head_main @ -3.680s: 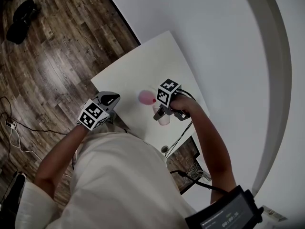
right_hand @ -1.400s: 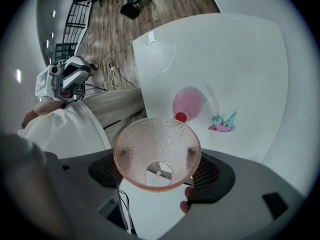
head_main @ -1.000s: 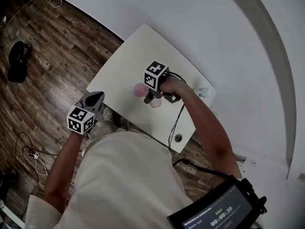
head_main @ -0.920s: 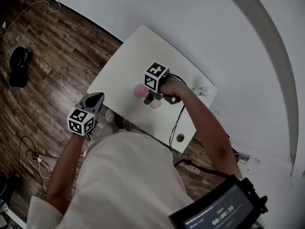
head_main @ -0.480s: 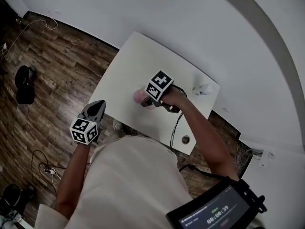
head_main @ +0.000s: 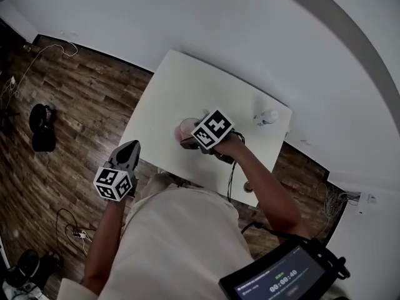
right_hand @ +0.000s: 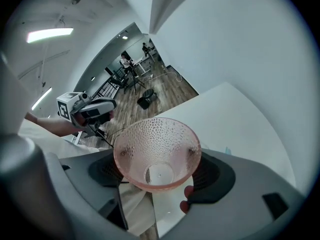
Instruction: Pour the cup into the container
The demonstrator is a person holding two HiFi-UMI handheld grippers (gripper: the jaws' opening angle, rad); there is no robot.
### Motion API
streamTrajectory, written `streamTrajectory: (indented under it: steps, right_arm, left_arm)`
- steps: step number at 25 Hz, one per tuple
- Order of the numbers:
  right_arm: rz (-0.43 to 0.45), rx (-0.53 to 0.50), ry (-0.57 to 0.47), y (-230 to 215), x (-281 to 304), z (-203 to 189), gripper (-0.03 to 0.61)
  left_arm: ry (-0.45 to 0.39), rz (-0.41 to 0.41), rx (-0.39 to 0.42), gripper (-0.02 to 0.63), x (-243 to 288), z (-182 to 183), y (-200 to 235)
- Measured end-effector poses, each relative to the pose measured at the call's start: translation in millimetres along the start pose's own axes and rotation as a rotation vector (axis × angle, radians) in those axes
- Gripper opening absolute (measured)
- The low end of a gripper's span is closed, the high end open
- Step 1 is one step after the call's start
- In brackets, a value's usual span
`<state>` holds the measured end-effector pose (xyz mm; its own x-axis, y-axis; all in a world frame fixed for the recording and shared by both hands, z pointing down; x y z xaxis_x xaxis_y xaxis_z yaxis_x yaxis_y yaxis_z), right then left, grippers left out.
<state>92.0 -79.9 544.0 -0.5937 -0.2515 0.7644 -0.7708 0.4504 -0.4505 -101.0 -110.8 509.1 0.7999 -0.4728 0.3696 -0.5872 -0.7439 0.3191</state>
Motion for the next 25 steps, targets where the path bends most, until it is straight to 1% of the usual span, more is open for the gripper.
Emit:
streamTrajectory:
  steps: [3,7,11,15,19,23,25]
  right_arm:
    - [0.004,-0.011,-0.055,8,-7,2,0.380]
    - [0.004,-0.026,-0.090,17,-11,-3,0.380]
    - [0.001,-0.029,-0.123,19,-16,-9,0.380]
    - [0.009,-0.034,-0.158,12,-12,-8,0.380]
    - [-0.015,-0.036,-0.203,14,-14,3,0.380]
    - [-0.014,0.037,-0.275,19,-28,15,0.380]
    - [-0.029,0.046,-0.319,20,-41,21,0.380]
  left_arm:
    - [-0.023,-0.005,-0.006,0.011,-4,12,-14]
    - [-0.059,-0.019,0.007,0.011,-9,29,-34]
    - [-0.064,-0.019,0.017,0.011,-11,32,-46]
    - [-0.062,-0.017,0.020,0.011,0,34,-40]
    - [-0.072,-0.025,0.021,0.011,2,44,-27]
    - [-0.064,-0.034,0.026,0.011,4,58,-20]
    - [-0.074,-0.041,0.037,0.011,6,69,-20]
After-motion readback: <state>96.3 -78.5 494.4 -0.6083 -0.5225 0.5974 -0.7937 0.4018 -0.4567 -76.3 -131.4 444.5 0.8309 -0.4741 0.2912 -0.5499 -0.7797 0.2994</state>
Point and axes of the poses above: the fingertips, and each gripper's own axes: x forward along the fingers, y to its left, z out of its top, the point moved 3 cm from there along -x, backward along the fingers, and after that the axes turned 5 degrees about -y, right-handed, at the moved point
